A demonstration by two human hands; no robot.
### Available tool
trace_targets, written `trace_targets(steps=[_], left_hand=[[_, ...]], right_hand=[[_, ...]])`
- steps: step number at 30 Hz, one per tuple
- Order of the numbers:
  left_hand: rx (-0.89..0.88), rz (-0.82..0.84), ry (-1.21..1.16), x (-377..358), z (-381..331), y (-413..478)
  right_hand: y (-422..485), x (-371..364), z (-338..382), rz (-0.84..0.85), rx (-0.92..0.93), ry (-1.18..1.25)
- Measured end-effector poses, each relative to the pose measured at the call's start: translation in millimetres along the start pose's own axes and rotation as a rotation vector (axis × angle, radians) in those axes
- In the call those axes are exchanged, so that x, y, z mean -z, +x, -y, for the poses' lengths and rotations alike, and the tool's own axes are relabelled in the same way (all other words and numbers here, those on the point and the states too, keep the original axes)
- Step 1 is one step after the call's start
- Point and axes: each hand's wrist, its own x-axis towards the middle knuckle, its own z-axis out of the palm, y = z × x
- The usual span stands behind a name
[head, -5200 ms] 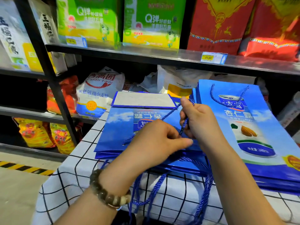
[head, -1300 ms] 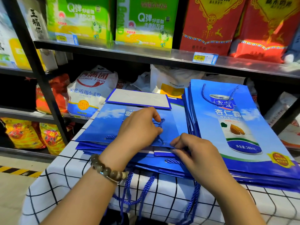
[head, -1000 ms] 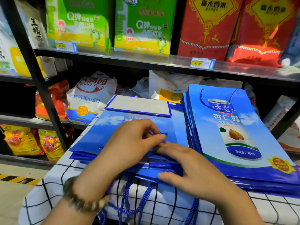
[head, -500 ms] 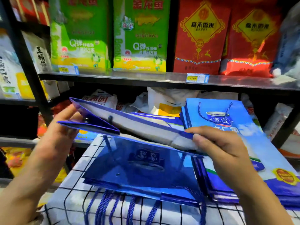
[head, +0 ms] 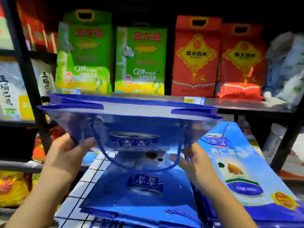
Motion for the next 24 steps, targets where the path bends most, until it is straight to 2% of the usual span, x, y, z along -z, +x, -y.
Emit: trace_targets(steps=[3,6,8,10,12,15,19,24], left_hand=[[-0.047,-0.008,-0.049,3,-25,20],[-0.175,-0.099,-0.026,28,-13,57],[-0.228,-0.177,-0.028,10,-42,67],[-0.369,-0.122,-0.041,-19,-75,64],[-0.371,-0.021,-0.07,-53,-83,69],[-0.108,0.172,-0.194,-100,-68,76],[0.132,0.345,-0.189,-178,-36,68],[0.14,0.423,0.07,-261,31,56]], right_hand=[[19,-10,4,-0.157,0.053,0.063],[34,-9,40,-0.323,0.239,0.141],[41,-2,58,-0.416,0.328,0.112],[50,14,69,-0.457,0.342,0.035],[57,39,74,-0.48,0.29,-0.106],[60,91,67,-0.459,0.141,-0.396],[52,163,46,-0.375,-0.117,-0.74],[33,215,-4,-0.412,-0.385,-0.896]])
